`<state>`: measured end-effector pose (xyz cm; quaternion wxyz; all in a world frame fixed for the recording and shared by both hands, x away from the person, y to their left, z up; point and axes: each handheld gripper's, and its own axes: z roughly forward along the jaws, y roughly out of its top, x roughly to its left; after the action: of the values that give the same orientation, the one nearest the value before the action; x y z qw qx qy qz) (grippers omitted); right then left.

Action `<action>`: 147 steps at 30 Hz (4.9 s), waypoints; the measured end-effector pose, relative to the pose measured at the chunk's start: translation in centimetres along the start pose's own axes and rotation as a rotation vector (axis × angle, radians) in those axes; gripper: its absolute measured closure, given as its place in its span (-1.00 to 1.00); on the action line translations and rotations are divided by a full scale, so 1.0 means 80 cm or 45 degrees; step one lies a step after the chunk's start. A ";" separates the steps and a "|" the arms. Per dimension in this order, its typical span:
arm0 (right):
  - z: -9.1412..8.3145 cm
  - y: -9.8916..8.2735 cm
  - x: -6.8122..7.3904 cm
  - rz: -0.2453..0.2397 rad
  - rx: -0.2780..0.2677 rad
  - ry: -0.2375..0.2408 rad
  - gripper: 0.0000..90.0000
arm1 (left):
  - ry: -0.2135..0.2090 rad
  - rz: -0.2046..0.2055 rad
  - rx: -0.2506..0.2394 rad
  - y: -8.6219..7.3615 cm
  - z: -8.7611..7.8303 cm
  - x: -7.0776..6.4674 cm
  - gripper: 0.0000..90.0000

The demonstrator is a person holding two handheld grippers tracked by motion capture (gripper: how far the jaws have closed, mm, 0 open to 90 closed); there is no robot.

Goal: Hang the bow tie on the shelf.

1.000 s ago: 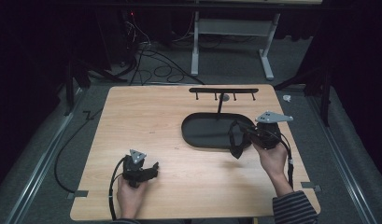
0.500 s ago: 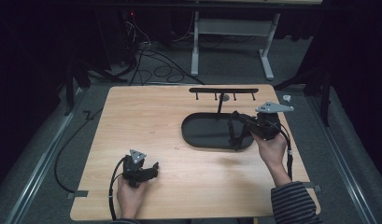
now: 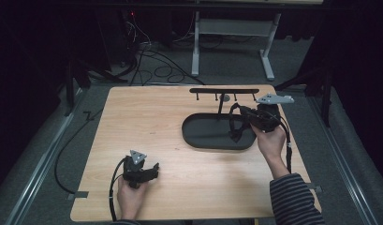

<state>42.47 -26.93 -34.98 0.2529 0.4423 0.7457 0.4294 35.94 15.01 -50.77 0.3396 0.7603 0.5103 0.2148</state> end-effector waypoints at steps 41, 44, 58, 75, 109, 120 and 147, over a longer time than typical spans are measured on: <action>0.054 0.031 -0.028 0.146 0.035 -0.113 0.96 | -0.001 0.003 0.002 0.000 0.000 0.000 -0.53; 0.056 0.030 -0.031 0.156 0.048 -0.122 0.95 | -0.002 0.002 0.001 0.000 0.000 0.000 -0.53; 0.063 0.024 -0.033 0.170 0.103 -0.124 0.88 | -0.003 0.004 0.003 0.000 0.000 0.000 -0.53; 0.057 0.020 -0.035 0.183 0.116 -0.099 0.61 | -0.004 0.004 0.003 0.000 0.000 0.000 -0.53; 0.029 0.021 -0.038 0.166 0.063 -0.084 0.57 | -0.003 0.002 0.001 0.000 0.000 0.000 -0.53; -0.004 -0.002 -0.036 0.149 0.030 -0.059 0.51 | -0.002 0.004 0.002 0.000 0.000 0.000 -0.54; -0.047 -0.039 -0.042 0.178 -0.029 -0.012 0.26 | -0.004 0.010 0.003 0.000 0.000 -0.001 -0.54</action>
<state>39.85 -32.18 -35.80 0.2309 0.4922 0.7069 0.4525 35.88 14.96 -50.76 0.3387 0.7630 0.5072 0.2141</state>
